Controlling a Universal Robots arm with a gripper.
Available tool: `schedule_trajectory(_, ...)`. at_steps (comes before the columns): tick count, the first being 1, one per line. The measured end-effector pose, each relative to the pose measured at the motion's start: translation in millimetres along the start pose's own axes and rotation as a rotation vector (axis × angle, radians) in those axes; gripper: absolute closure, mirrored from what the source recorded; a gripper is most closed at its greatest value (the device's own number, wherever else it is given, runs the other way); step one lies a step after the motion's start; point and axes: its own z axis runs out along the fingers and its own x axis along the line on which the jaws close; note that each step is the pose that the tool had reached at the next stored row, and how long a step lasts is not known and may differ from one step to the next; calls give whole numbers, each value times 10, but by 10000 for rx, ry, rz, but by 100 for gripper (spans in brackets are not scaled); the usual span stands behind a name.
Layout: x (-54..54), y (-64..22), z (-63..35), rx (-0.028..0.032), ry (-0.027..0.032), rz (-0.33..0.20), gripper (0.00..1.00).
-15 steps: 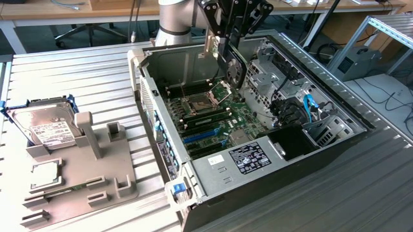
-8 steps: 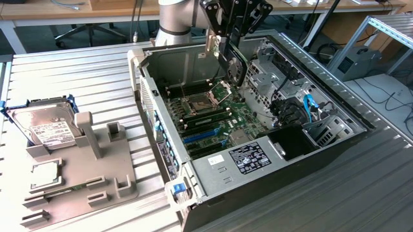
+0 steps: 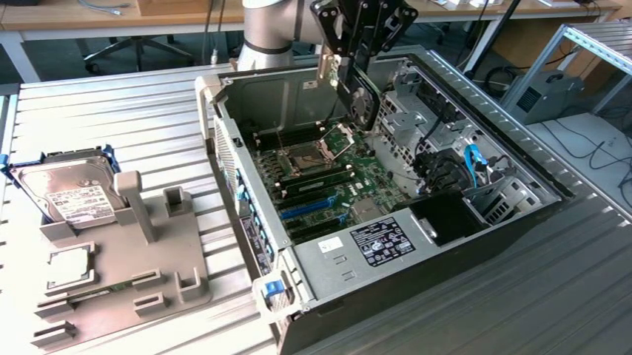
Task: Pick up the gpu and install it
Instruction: 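Pick up the gpu and move the gpu toward the slot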
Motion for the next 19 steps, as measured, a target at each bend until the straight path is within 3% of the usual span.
schedule_trajectory(8, -121, 78, 115, 31, 0, 0, 74)
schedule_trajectory(19, -152, 96, 258, 42, 0, 0, 74)
